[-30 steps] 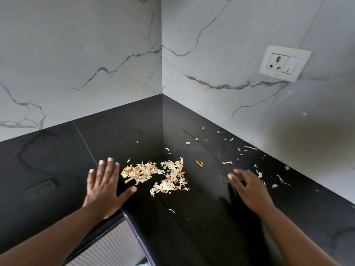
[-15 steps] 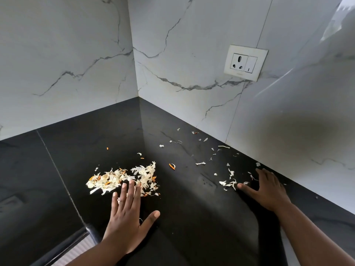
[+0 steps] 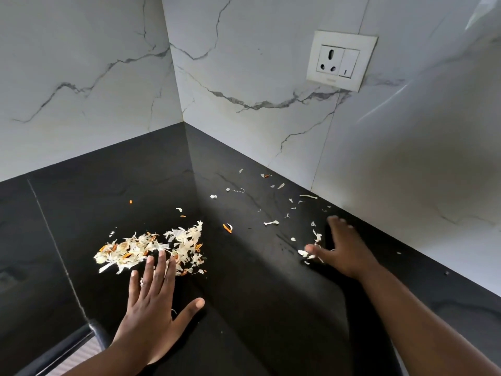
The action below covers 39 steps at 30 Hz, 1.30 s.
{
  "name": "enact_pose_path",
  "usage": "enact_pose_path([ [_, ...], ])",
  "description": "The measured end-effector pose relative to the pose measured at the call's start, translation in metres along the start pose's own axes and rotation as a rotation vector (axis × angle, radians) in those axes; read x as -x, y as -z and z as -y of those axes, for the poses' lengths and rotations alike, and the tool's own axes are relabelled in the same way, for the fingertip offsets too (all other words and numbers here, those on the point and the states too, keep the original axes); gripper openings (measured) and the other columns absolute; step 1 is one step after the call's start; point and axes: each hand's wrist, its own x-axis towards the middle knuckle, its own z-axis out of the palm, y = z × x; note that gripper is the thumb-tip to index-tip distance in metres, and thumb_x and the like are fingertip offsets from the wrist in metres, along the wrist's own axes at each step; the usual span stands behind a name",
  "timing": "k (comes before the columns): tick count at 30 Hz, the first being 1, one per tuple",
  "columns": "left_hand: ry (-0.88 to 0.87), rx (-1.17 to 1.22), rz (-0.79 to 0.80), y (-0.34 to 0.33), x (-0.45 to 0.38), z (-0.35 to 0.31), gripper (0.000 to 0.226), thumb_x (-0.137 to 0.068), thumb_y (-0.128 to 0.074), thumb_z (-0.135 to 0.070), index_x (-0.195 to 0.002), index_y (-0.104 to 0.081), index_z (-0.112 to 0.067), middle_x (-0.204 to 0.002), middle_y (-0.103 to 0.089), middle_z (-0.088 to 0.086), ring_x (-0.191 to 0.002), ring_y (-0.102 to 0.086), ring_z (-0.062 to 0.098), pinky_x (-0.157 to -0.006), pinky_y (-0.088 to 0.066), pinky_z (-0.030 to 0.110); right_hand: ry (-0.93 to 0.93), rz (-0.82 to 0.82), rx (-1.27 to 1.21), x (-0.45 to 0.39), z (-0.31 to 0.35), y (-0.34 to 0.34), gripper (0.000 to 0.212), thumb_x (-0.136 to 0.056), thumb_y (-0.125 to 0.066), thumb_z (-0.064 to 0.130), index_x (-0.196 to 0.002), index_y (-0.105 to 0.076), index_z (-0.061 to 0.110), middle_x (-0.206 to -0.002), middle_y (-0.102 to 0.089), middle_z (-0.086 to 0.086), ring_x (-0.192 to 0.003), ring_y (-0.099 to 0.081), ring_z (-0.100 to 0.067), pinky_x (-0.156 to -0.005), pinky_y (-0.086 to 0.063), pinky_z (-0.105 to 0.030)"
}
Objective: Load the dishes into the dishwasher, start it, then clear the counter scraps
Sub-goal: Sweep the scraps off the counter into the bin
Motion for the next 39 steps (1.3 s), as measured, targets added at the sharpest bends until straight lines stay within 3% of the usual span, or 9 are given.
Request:
enact_pose_path([
  [5,0.008,0.021,0.019,0.007,0.0,-0.004,0.115,-0.063,0.009,-0.093,-0.149,0.016,-0.017,-0.154,0.027,-0.006,-0.137,0.037,0.008,-0.112,0.026,0.033,0.182,0.09,0.013,0.029,0.068,-0.032,0.13,-0.058,-0.031,0.098,-0.154,-0.004,0.015,-0.162,-0.004,-0.004,-0.149,-0.002,-0.018,-0.117,0.001,-0.029],
  [10,-0.005,0.056,0.036,0.012,0.002,-0.008,0.118,-0.06,0.007,-0.094,-0.148,0.015,-0.017,-0.154,0.026,-0.007,-0.138,0.035,0.008,-0.11,0.028,0.03,0.159,-0.034,-0.21,0.055,0.075,-0.023,0.1,-0.078,-0.051,0.076,-0.154,-0.016,0.021,-0.161,-0.014,0.004,-0.148,-0.006,-0.012,-0.114,0.0,-0.023],
  [14,-0.012,0.032,0.065,0.012,0.002,-0.007,0.117,-0.061,0.005,-0.094,-0.149,0.013,-0.016,-0.156,0.022,-0.007,-0.14,0.031,0.009,-0.114,0.022,0.034,-0.17,-0.343,0.106,0.064,-0.001,0.01,0.076,-0.084,-0.037,0.073,-0.137,-0.049,0.021,-0.143,-0.048,-0.004,-0.133,-0.04,-0.023,-0.11,-0.026,-0.037],
  [17,-0.011,0.006,0.076,0.01,0.001,-0.007,0.117,-0.062,0.005,-0.093,-0.15,0.012,-0.016,-0.156,0.022,-0.006,-0.14,0.031,0.009,-0.115,0.021,0.036,-0.549,-0.295,0.226,0.084,-0.068,0.029,0.086,-0.08,-0.028,0.081,-0.132,-0.048,0.016,-0.136,-0.05,-0.011,-0.127,-0.043,-0.032,-0.106,-0.034,-0.044],
  [20,-0.012,-0.004,0.086,0.01,0.0,-0.008,0.119,-0.061,0.006,-0.093,-0.15,0.009,-0.015,-0.156,0.022,-0.006,-0.141,0.03,0.01,-0.113,0.023,0.036,-0.63,-0.204,0.15,0.093,-0.106,0.032,0.102,-0.072,-0.029,0.088,-0.137,-0.041,0.01,-0.141,-0.042,-0.02,-0.132,-0.037,-0.036,-0.109,-0.033,-0.046],
  [23,-0.019,-0.013,0.096,0.011,-0.001,-0.009,0.118,-0.061,0.007,-0.092,-0.149,0.012,-0.015,-0.155,0.025,-0.007,-0.14,0.032,0.01,-0.113,0.023,0.036,-0.604,-0.176,0.066,0.088,-0.111,0.028,0.11,-0.067,-0.033,0.09,-0.141,-0.036,0.009,-0.141,-0.039,-0.024,-0.133,-0.035,-0.038,-0.111,-0.032,-0.047],
  [28,-0.033,0.005,0.117,0.013,0.001,-0.008,0.109,-0.064,0.006,-0.089,-0.145,0.025,-0.019,-0.152,0.033,-0.007,-0.135,0.04,0.009,-0.115,0.022,0.038,-0.427,-0.105,0.081,0.062,-0.071,0.011,0.114,-0.071,-0.033,0.089,-0.151,-0.02,0.009,-0.157,-0.018,-0.017,-0.146,-0.013,-0.032,-0.119,-0.012,-0.043],
  [34,-0.013,-0.008,0.124,0.011,0.001,-0.007,0.107,-0.065,0.008,-0.089,-0.145,0.026,-0.02,-0.15,0.037,-0.008,-0.135,0.041,0.008,-0.115,0.021,0.04,-0.054,0.007,0.094,0.031,0.033,-0.017,0.129,-0.059,-0.011,0.095,-0.152,-0.015,0.005,-0.16,-0.011,-0.015,-0.148,-0.008,-0.027,-0.12,-0.004,-0.037],
  [39,-0.014,0.005,0.123,0.011,-0.001,-0.007,0.108,-0.065,0.01,-0.089,-0.146,0.025,-0.02,-0.151,0.036,-0.008,-0.134,0.041,0.008,-0.115,0.021,0.04,0.144,0.13,-0.187,0.036,0.106,-0.044,0.102,-0.08,-0.04,0.079,-0.155,-0.005,0.018,-0.162,-0.003,0.0,-0.148,0.001,-0.014,-0.117,0.0,-0.028],
])
